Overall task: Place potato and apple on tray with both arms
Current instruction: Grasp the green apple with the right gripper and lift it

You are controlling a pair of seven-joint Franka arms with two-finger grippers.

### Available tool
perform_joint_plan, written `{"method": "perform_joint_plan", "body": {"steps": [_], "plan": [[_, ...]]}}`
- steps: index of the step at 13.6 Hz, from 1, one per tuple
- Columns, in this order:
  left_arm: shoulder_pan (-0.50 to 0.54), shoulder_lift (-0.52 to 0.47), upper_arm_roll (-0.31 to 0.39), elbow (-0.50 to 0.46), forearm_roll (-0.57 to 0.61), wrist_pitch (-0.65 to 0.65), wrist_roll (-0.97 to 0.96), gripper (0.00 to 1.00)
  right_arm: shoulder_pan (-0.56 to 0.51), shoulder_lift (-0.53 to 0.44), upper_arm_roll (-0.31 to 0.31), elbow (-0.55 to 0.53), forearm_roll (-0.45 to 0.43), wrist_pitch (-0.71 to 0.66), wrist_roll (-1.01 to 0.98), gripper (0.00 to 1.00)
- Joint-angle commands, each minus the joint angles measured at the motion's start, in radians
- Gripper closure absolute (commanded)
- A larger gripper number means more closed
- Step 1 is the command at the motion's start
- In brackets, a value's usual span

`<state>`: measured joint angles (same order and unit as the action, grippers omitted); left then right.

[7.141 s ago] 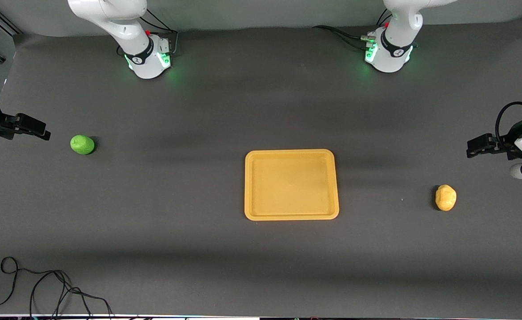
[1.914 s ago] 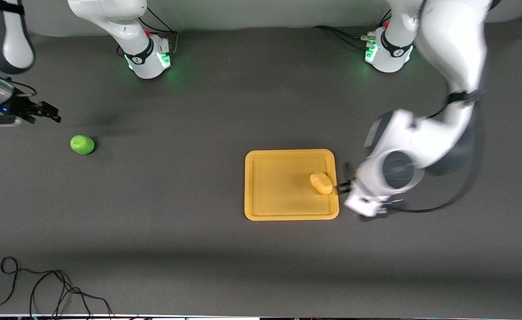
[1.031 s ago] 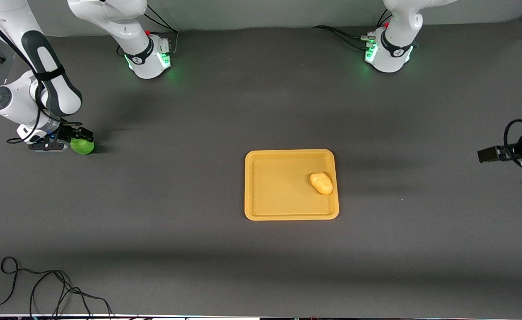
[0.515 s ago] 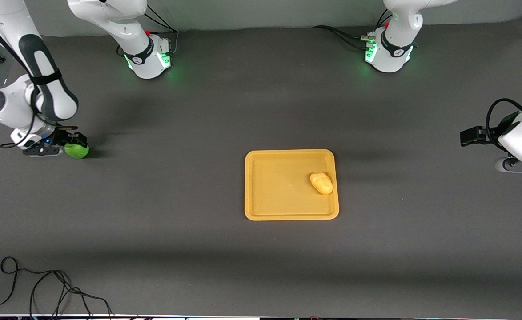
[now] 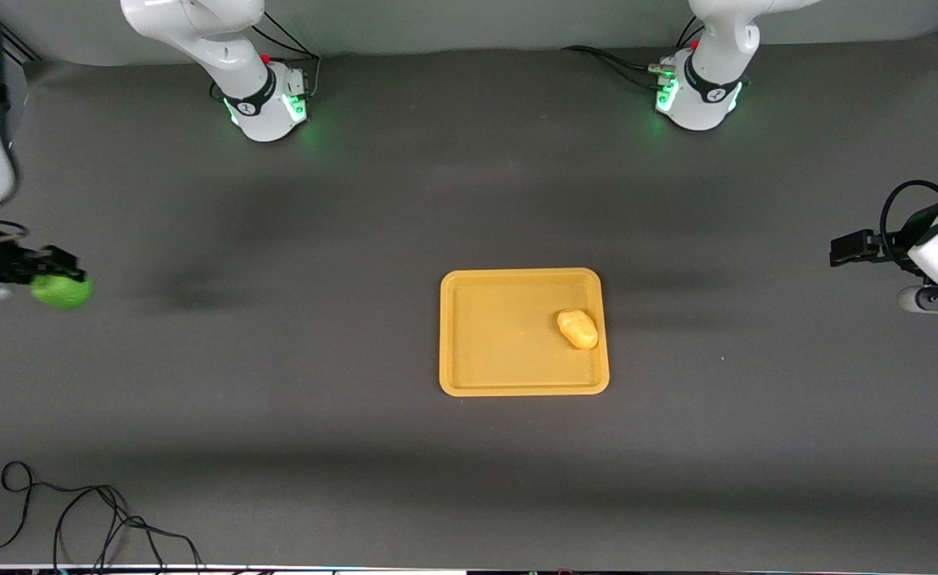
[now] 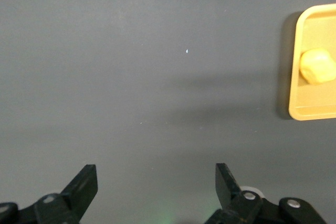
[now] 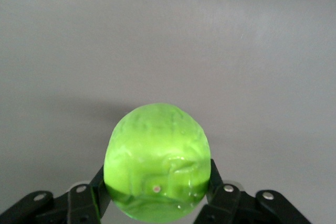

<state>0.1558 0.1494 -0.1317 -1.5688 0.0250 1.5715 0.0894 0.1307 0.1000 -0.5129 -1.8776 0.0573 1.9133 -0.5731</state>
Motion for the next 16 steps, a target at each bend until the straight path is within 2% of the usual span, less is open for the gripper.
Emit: {"method": "perform_joint_plan", "body": {"steps": [1, 4, 6, 7, 8, 9, 11, 12, 15, 16], "plan": [[0.024, -0.01, -0.003, 0.01, -0.028, 0.022, 0.067, 0.0, 0.074, 0.03, -0.003, 0.233, -0.024, -0.19, 0.044, 0.48], [0.028, -0.034, -0.002, -0.024, -0.016, 0.047, 0.084, 0.0, 0.252, 0.047, -0.001, 0.334, -0.013, -0.228, 0.227, 0.48], [0.027, -0.05, -0.002, -0.055, -0.014, 0.076, 0.075, 0.0, 0.376, 0.111, 0.004, 0.429, -0.008, -0.229, 0.397, 0.48], [0.027, -0.068, -0.002, -0.103, -0.014, 0.132, 0.07, 0.0, 0.429, 0.16, 0.008, 0.48, 0.005, -0.231, 0.489, 0.47], [0.027, -0.076, -0.002, -0.123, -0.016, 0.165, 0.063, 0.0, 0.472, 0.225, 0.014, 0.538, 0.066, -0.231, 0.589, 0.48], [0.028, -0.074, -0.002, -0.117, -0.016, 0.16, 0.062, 0.0, 0.506, 0.297, 0.019, 0.602, 0.115, -0.232, 0.681, 0.47], [0.028, -0.057, -0.002, -0.073, -0.02, 0.133, 0.059, 0.0, 0.602, 0.426, 0.031, 0.714, 0.13, -0.235, 0.847, 0.47], [0.024, -0.038, -0.003, -0.05, -0.016, 0.116, 0.065, 0.0, 0.63, 0.495, 0.06, 0.791, 0.131, -0.235, 0.952, 0.48], [0.017, -0.021, -0.003, -0.027, -0.016, 0.082, 0.061, 0.0, 0.636, 0.683, 0.285, 0.969, 0.121, -0.196, 1.322, 0.47], [0.022, -0.021, -0.003, -0.027, -0.017, 0.093, 0.059, 0.0, 0.662, 0.716, 0.31, 0.985, 0.119, -0.159, 1.376, 0.47]]}}
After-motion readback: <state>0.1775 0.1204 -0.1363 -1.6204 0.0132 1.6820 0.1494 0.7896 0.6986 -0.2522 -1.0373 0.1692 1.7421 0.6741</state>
